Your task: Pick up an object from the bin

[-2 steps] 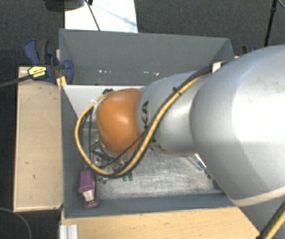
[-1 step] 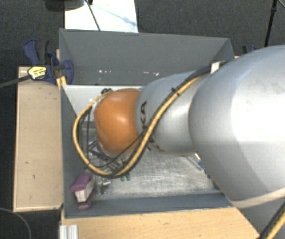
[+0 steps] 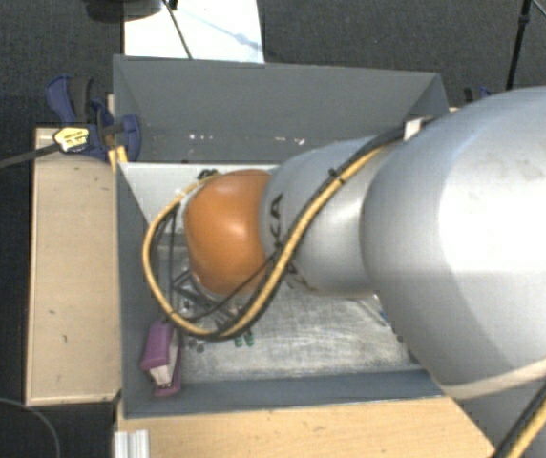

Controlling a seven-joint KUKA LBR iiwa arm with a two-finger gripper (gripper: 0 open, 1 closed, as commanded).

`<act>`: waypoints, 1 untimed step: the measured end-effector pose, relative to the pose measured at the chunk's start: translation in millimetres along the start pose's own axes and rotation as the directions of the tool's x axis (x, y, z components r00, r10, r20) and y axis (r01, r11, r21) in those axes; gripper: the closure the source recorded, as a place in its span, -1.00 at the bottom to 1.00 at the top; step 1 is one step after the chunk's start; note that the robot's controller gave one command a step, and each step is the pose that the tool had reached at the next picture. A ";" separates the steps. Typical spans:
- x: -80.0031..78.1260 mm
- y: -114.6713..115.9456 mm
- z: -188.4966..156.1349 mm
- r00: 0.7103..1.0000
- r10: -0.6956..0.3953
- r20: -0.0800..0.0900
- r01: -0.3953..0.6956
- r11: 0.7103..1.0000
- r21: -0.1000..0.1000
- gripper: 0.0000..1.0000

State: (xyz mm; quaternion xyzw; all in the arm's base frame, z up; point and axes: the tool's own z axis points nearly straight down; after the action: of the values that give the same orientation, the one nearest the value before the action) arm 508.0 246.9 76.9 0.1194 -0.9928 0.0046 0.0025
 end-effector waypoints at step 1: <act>-1.0 4.6 -1.2 1.000 0.001 0.006 -0.001 1.000 -0.008 -1.00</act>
Offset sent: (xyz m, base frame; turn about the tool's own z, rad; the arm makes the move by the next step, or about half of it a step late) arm 0.0000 0.0000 0.0000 0.0000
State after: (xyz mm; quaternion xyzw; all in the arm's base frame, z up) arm 507.9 251.6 78.0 0.1190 -0.9929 0.0002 0.0002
